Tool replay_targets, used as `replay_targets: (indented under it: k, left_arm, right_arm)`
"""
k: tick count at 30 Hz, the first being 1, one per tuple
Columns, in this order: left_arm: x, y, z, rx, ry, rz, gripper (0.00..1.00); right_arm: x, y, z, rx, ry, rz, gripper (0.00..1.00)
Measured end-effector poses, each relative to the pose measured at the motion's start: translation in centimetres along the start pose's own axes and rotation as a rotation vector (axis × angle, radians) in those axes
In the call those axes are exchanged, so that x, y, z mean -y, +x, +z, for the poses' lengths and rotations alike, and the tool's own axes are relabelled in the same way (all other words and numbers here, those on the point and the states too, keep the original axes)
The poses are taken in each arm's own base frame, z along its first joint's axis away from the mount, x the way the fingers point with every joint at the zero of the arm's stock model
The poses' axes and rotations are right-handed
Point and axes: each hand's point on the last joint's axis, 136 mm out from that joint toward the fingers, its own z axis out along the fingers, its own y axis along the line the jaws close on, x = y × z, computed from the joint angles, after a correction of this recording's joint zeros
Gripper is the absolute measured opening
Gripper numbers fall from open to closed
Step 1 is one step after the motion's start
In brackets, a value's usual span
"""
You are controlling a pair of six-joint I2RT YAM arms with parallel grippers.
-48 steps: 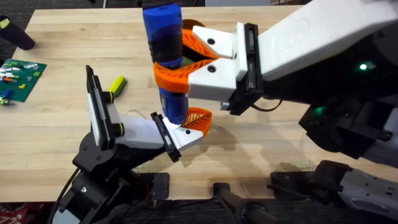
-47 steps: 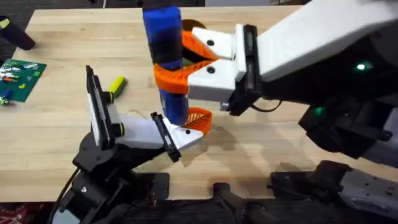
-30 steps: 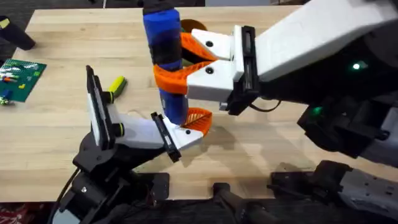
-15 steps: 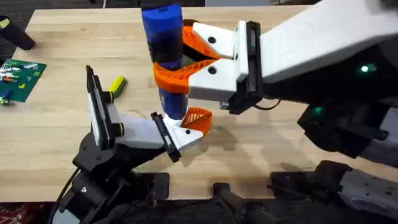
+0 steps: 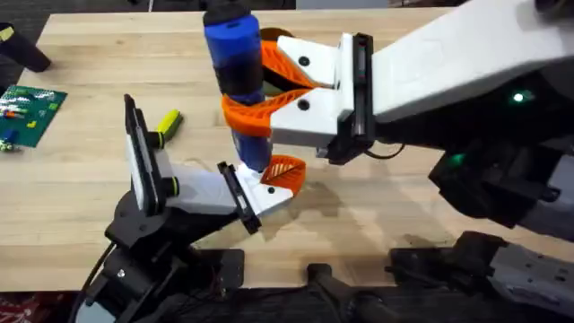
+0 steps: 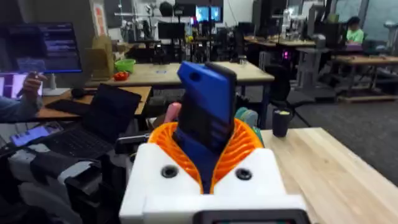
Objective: Pick up the gripper from the table and insert it into the empty holder that is missing its gripper. Then pick up a screw, insert it into the mounting hole, and use the screwdriver to tighten it. Finally, clean up the table by picking up the vegetable and placing it into the bucket.
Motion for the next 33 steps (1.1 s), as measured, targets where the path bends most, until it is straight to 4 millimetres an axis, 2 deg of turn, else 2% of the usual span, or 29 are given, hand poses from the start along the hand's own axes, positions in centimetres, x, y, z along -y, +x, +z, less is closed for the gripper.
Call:
replay_targets:
  k: [22,33]
  left_arm:
    - [0.0,0.0,0.0,0.000,0.000,0.000,0.016]
    - [0.0,-0.4,0.0,0.015,-0.004,0.012,0.016]
  right_arm:
    - [0.2,0.4,-0.1,-0.016,0.005,0.004,0.054]
    - [-0.2,-1.3,-0.2,0.080,-0.028,-0.071,0.054]
